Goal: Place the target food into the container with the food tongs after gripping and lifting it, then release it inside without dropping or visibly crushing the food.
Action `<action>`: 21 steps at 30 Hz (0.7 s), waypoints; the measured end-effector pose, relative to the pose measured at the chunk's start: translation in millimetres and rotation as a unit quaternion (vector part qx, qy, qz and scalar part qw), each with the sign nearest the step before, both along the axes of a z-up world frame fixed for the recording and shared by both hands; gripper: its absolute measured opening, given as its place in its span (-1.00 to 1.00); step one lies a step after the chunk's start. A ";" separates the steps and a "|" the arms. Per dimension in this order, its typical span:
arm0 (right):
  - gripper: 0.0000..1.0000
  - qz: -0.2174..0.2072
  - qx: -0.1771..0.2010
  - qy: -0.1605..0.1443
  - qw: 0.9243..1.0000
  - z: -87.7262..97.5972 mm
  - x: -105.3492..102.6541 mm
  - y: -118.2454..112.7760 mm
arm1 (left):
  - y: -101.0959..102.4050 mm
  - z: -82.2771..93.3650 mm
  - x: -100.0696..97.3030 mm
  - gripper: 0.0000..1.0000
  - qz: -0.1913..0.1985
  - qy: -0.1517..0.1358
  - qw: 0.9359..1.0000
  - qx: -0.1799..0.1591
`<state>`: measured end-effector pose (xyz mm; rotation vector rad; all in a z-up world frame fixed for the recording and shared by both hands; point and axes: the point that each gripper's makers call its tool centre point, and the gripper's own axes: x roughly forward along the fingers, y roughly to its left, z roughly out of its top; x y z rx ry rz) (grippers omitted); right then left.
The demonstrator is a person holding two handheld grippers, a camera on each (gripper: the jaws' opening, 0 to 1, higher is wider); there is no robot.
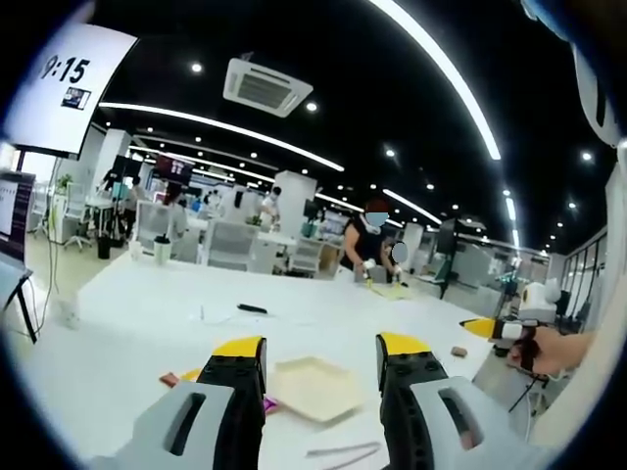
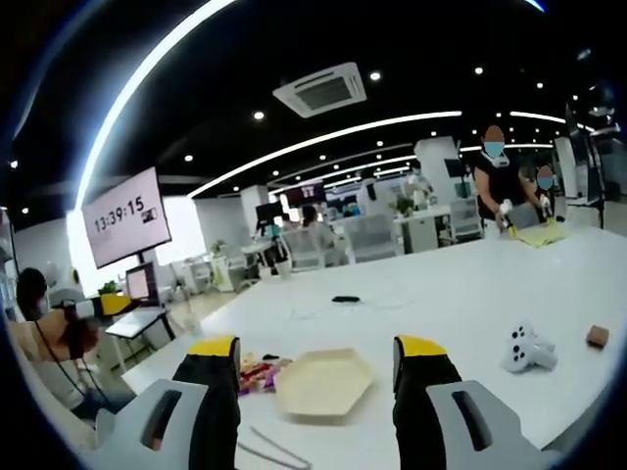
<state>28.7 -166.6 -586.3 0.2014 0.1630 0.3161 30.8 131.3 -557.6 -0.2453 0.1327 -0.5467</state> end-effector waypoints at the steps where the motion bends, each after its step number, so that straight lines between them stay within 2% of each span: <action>1: 0.26 0.001 -0.001 0.000 1.000 -0.2 -0.1 1.1 | 0.4 -0.3 -0.4 -0.11 0.001 0.001 1.000 0.001; 13: 0.25 0.017 -0.002 0.000 1.000 0.3 2.0 7.3 | 2.8 -6.9 -8.0 -0.11 0.006 0.005 1.000 0.013; 21: 0.24 0.022 -0.004 0.008 1.000 -5.5 -0.3 8.8 | -0.9 -19.3 -11.4 -0.11 0.001 0.018 1.000 0.019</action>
